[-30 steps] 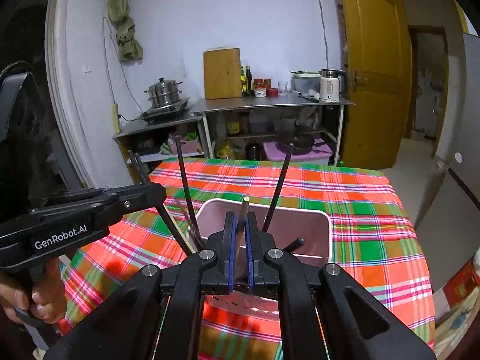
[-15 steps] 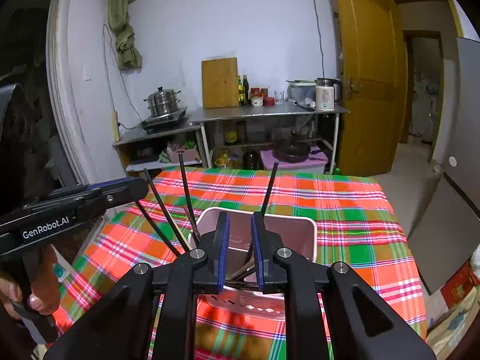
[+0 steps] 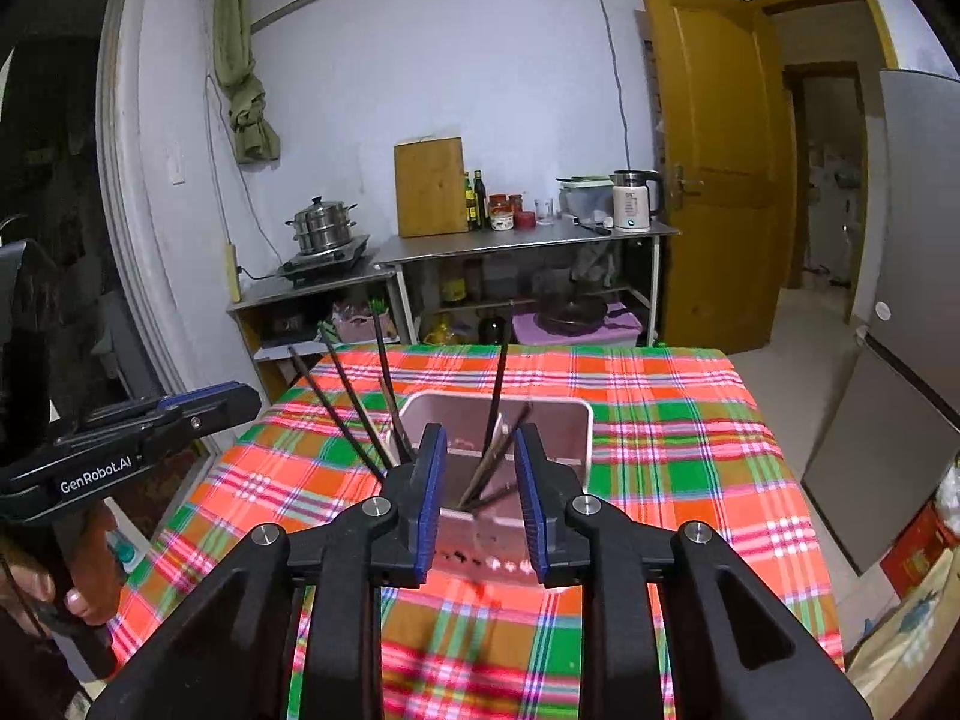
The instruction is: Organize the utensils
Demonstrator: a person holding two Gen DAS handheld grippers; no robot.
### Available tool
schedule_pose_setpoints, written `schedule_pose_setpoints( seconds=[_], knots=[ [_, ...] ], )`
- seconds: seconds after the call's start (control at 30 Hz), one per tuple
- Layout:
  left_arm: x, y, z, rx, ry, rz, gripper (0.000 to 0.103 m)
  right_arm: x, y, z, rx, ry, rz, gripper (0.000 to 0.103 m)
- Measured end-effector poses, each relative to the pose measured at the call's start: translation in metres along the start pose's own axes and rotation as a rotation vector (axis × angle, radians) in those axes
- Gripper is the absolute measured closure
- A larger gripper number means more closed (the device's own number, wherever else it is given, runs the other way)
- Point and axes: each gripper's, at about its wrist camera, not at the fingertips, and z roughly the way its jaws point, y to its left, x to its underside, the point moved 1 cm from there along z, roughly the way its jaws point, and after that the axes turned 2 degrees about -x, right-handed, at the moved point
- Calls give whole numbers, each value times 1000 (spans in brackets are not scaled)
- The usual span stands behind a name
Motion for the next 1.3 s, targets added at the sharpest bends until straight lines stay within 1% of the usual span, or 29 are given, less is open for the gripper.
schedule_pose_setpoints(
  seconds=[0.03,0.1,0.17,0.47,0.63,0.8,1.07,1.3],
  knots=[
    [4,-2,-3,-2,0,5,84,4,0,-3,2,0,3,78],
    [12,-7,-7,-5,-3,12,74,9,0,-9,5,-3,6,76],
    [18,-11,-11,-2,-6,16,73,17,0,-14,7,-4,8,76],
    [57,-16,-19,-39,-22,21,72,45,7,-28,10,0,4,75],
    [77,-22,-20,-67,-33,38,72,65,10,-34,5,-5,2,75],
    [97,-24,-19,-89,-28,44,72,88,11,-37,-3,2,-5,75],
    [122,-30,-21,-92,-37,51,72,112,14,-41,-10,5,-1,75],
    [129,-30,-24,-77,-43,38,72,121,10,-41,-11,18,3,75]
  ],
)
